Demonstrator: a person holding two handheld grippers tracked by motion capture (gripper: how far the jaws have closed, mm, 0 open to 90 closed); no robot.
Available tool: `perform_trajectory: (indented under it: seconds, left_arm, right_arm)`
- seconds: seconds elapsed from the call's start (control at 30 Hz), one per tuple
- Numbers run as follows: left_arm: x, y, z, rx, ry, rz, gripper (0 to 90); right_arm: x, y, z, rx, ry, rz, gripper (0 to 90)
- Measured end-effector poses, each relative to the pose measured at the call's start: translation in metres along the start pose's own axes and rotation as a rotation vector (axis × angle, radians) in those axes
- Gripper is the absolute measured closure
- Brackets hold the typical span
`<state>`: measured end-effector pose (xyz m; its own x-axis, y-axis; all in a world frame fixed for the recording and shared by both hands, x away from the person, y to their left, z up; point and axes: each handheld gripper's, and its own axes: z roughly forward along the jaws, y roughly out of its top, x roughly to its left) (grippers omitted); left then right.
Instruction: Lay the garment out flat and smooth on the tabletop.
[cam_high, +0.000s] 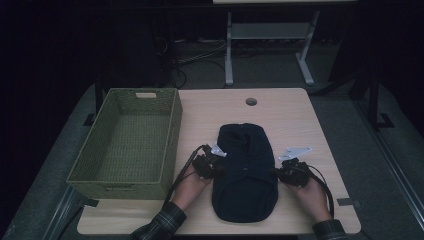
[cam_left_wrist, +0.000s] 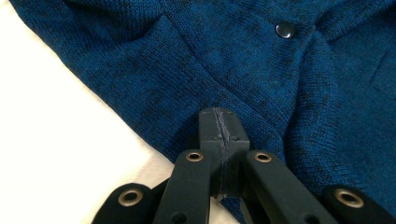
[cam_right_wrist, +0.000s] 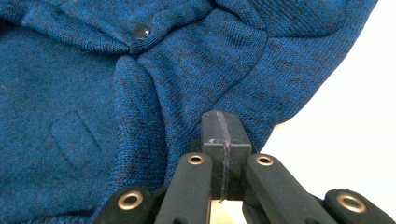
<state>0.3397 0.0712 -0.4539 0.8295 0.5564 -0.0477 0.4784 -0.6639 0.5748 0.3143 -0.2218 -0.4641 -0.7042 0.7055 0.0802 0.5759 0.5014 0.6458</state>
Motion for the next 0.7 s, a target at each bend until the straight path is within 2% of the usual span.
perform_trajectory:
  seconds: [0.07, 0.1, 0.4, 0.53, 0.7]
  left_arm:
    - [-0.002, 0.000, 0.000, 0.002, -0.002, 0.008, 89.9]
    - [-0.007, -0.001, -0.001, 0.003, -0.008, 0.015, 89.9]
    - [-0.026, -0.004, -0.002, 0.009, -0.042, 0.050, 89.9]
    - [-0.030, -0.005, -0.003, 0.007, -0.053, 0.048, 89.9]
    - [-0.026, -0.007, -0.003, -0.002, -0.079, 0.024, 89.0]
  right_arm:
    - [0.002, -0.003, -0.003, 0.007, -0.004, -0.009, 90.0]
    - [0.004, -0.006, -0.005, 0.003, -0.007, -0.010, 90.0]
    - [0.011, -0.023, -0.019, 0.001, 0.004, 0.012, 90.0]
    - [0.011, -0.029, -0.022, -0.005, 0.013, 0.017, 90.0]
    - [0.011, -0.029, -0.023, -0.014, 0.022, 0.011, 87.7]
